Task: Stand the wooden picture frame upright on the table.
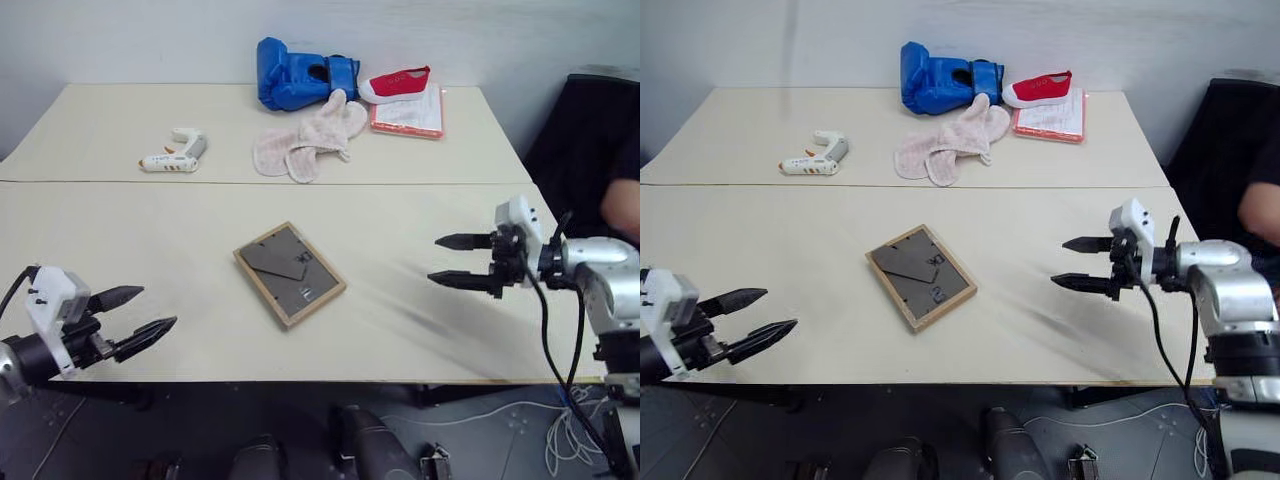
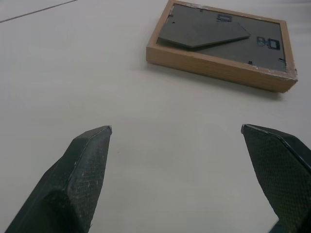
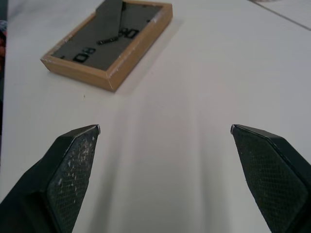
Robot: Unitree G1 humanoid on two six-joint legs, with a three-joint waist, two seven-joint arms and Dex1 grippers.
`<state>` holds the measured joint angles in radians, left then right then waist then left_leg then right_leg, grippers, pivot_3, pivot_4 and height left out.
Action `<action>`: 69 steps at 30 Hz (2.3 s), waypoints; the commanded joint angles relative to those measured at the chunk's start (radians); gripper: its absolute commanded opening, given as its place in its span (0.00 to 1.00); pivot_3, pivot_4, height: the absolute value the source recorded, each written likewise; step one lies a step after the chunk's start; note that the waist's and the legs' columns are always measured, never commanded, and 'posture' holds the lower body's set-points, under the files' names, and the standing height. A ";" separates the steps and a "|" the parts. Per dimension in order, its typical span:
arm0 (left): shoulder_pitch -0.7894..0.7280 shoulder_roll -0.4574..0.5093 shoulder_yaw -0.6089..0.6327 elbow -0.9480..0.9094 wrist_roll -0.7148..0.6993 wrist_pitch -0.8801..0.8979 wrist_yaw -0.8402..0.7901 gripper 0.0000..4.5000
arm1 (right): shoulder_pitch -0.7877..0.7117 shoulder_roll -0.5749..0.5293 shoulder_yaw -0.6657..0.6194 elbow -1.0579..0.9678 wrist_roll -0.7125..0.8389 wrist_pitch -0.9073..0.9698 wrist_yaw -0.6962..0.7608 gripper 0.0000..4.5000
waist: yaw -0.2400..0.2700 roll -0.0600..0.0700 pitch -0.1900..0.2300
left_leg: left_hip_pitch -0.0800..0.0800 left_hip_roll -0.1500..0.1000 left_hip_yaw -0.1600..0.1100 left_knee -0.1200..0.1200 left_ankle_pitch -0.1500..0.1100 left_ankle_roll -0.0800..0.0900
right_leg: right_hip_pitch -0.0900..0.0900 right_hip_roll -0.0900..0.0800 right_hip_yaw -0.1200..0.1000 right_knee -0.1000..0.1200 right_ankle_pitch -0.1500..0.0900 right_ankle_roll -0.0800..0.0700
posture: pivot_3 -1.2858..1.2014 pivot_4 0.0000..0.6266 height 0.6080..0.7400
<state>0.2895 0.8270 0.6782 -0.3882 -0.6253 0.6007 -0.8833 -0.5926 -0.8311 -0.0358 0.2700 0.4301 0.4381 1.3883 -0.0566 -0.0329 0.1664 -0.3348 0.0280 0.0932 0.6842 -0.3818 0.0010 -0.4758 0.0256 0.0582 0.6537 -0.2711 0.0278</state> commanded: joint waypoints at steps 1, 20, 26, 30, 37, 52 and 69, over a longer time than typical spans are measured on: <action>0.004 -0.006 0.032 -0.019 -0.012 -0.009 0.010 1.00 | -0.043 0.006 0.013 0.022 0.005 0.006 0.033 0.99 | 0.004 0.000 0.000 | 0.000 0.000 0.000 0.000 0.000 0.000 | 0.000 0.000 0.000 0.000 0.000 0.000 | 0.52 0.24 1.00; -0.283 0.098 -0.427 0.167 0.274 -0.160 -0.013 0.52 | -0.197 0.284 0.208 0.129 -0.235 -0.189 -0.176 0.39 | -0.003 0.001 0.000 | -0.001 -0.001 0.000 0.000 0.001 -0.002 | -0.002 0.000 0.000 0.002 0.001 -0.001 | 0.52 0.24 1.00; -0.463 0.075 -0.563 0.323 0.341 -0.226 -0.063 0.11 | -0.251 0.379 0.287 0.257 -0.338 -0.322 -0.206 0.00 | -0.010 0.001 0.000 | -0.003 0.000 0.002 0.000 0.005 -0.008 | -0.004 0.000 0.000 0.005 0.001 -0.001 | 0.52 0.24 1.00; -0.602 0.013 -0.640 0.438 0.381 -0.274 -0.068 0.01 | -0.247 0.436 0.331 0.255 -0.381 -0.343 -0.220 0.00 | -0.017 0.001 0.000 | -0.004 0.000 0.002 0.001 0.005 -0.008 | -0.004 -0.001 -0.001 0.005 0.001 -0.001 | 0.52 0.24 1.00; -0.740 -0.102 -0.680 0.546 0.400 -0.299 -0.052 0.01 | -0.127 0.413 0.321 -0.020 -0.324 -0.202 -0.177 0.00 | -0.020 0.000 0.000 | -0.004 0.000 0.001 0.002 0.005 -0.008 | -0.004 -0.001 -0.001 0.008 0.001 -0.001 | 0.52 0.24 1.00; -0.745 0.065 -0.637 0.507 0.095 0.469 -0.247 0.41 | -0.080 0.325 0.347 -0.138 -0.382 -0.250 -0.226 0.00 | -0.027 0.000 0.000 | -0.002 0.000 0.000 0.002 0.006 -0.008 | -0.003 0.000 -0.001 0.007 0.000 -0.001 | 0.52 0.24 1.00; -0.810 -0.187 -0.731 0.468 0.028 0.829 0.003 0.99 | -0.104 0.377 0.412 -0.080 -0.491 -0.361 -0.294 0.00 | 0.004 0.004 -0.006 | 0.001 -0.002 -0.001 0.005 0.006 -0.010 | 0.000 -0.002 -0.001 0.008 0.001 -0.001 | 0.52 0.24 1.00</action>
<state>-0.5631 0.6748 0.0378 0.0778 -0.5978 1.3790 -0.9089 -0.6751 -0.4676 0.3820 0.2055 -0.0677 0.0868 1.0998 -0.0525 -0.0291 0.1603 -0.3341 0.0262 0.0925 0.6896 -0.3756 -0.0083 -0.4755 0.0239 0.0577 0.6612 -0.2706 0.0266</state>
